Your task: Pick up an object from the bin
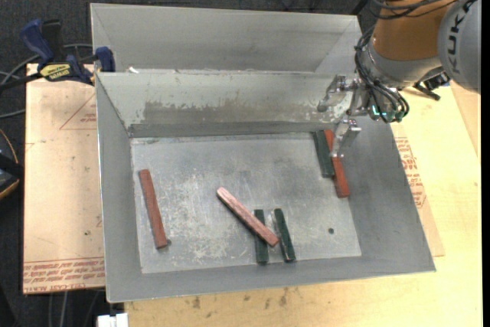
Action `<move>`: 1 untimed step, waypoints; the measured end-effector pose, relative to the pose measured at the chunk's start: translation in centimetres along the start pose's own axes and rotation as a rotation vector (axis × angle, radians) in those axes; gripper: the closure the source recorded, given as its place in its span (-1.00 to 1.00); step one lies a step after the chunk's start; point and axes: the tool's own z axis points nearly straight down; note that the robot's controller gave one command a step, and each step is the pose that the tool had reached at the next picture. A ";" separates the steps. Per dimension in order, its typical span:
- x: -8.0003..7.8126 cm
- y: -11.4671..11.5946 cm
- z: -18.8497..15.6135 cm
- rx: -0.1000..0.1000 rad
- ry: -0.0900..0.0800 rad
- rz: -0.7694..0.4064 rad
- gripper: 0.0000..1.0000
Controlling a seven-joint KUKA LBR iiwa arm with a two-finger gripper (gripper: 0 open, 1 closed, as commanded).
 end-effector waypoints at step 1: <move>-0.2 0.0 -0.5 0.001 -0.008 -0.002 -1.00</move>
Offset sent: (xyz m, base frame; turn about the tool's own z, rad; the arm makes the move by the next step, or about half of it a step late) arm -0.0835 0.0604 -0.0369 -0.0336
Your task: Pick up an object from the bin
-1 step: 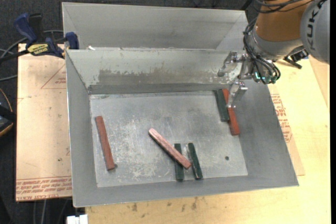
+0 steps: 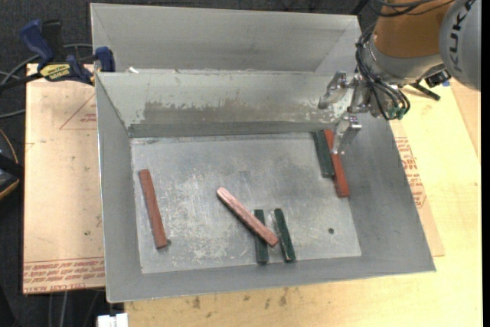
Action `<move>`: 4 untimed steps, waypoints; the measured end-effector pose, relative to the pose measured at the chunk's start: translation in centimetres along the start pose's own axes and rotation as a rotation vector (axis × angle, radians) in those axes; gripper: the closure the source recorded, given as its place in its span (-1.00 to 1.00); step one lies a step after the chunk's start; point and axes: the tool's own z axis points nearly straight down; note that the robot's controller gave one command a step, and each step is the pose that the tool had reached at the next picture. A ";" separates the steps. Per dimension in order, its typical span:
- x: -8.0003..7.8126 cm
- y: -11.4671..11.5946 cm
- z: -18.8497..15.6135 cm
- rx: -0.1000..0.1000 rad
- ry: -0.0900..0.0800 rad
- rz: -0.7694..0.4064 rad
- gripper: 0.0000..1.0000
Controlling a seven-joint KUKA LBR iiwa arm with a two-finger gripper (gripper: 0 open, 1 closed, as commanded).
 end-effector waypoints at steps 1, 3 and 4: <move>5.6 3.9 2.7 0.001 -0.003 -0.020 -1.00; 6.9 8.0 9.7 0.001 -0.001 -0.058 -1.00; 10.5 9.0 10.2 -0.003 0.004 -0.045 -1.00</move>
Offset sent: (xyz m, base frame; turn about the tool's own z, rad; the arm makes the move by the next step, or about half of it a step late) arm -0.0525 0.0476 -0.0822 0.0056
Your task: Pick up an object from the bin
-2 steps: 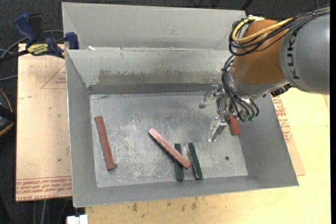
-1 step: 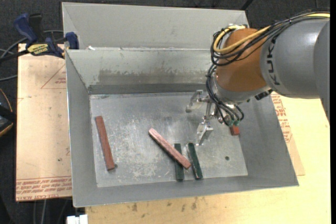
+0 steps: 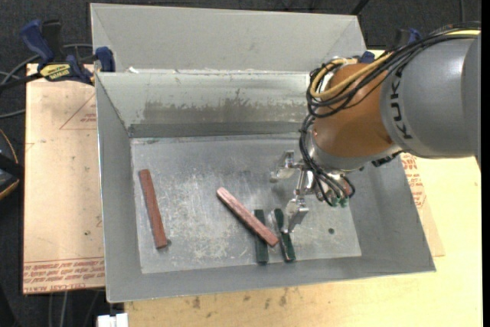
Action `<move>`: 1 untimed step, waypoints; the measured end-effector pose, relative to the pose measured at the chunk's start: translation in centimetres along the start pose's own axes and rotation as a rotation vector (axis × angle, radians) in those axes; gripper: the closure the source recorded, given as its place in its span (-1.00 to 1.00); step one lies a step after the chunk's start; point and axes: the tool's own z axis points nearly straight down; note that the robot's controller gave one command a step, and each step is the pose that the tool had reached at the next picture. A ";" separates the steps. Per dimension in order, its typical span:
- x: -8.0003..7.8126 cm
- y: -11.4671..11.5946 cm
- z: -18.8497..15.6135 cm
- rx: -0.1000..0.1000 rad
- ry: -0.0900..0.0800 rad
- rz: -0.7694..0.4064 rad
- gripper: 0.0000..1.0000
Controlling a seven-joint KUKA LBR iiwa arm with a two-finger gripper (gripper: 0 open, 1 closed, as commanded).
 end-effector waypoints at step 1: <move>-1.2 5.1 2.5 -0.001 -0.020 0.397 1.00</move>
Offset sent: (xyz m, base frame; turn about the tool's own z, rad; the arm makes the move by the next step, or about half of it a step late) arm 0.0000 0.0000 0.0000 0.0000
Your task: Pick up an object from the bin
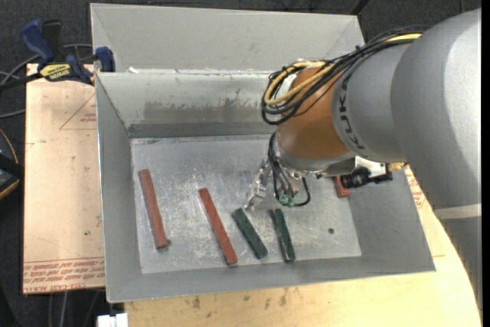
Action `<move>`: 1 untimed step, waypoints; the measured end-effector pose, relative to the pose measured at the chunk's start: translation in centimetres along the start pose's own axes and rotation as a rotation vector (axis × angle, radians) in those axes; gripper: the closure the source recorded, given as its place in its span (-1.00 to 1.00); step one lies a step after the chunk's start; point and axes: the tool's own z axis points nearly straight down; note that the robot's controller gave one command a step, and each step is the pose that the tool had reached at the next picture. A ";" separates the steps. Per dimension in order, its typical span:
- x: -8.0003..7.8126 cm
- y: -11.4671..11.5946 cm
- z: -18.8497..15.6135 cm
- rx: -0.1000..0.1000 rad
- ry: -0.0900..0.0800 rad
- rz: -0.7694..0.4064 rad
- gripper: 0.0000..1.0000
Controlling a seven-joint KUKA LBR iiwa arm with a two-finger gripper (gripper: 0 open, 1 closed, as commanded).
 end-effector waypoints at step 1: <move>0.3 0.1 0.3 0.000 0.006 -0.001 -1.00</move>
Offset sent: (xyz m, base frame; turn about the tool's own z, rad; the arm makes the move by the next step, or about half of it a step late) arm 0.0000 0.0000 0.0000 0.0000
